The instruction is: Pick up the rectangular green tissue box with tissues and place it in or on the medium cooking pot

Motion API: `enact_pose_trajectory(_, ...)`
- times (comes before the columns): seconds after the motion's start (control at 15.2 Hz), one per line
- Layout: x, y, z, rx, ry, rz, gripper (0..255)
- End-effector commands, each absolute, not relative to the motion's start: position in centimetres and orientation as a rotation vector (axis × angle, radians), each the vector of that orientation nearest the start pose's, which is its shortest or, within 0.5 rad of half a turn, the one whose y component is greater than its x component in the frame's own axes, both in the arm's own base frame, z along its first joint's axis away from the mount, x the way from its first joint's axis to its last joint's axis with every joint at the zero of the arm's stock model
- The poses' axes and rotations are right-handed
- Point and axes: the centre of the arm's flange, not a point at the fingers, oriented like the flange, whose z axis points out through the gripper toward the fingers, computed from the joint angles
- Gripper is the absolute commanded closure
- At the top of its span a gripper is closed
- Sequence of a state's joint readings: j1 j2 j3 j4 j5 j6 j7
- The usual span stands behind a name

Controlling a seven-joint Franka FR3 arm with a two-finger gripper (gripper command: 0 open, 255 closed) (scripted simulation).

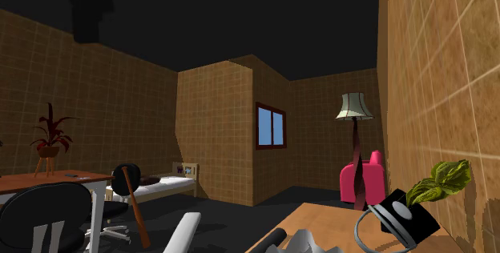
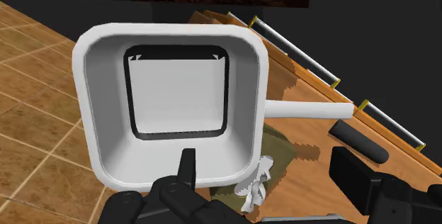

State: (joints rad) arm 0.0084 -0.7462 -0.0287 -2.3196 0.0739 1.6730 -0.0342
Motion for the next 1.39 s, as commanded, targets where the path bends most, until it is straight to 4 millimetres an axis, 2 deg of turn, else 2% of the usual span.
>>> enact_pose_trajectory(0.0, 32.9, -0.2, 60.5, -3.047, -0.025, -0.155, 0)
enact_pose_trajectory(0.66, 38.4, 3.1, 50.5, -2.883, 0.448, -0.375, 0)
enact_pose_trajectory(1.32, 46.1, 5.4, 41.8, -2.639, 0.879, -0.57, 0)
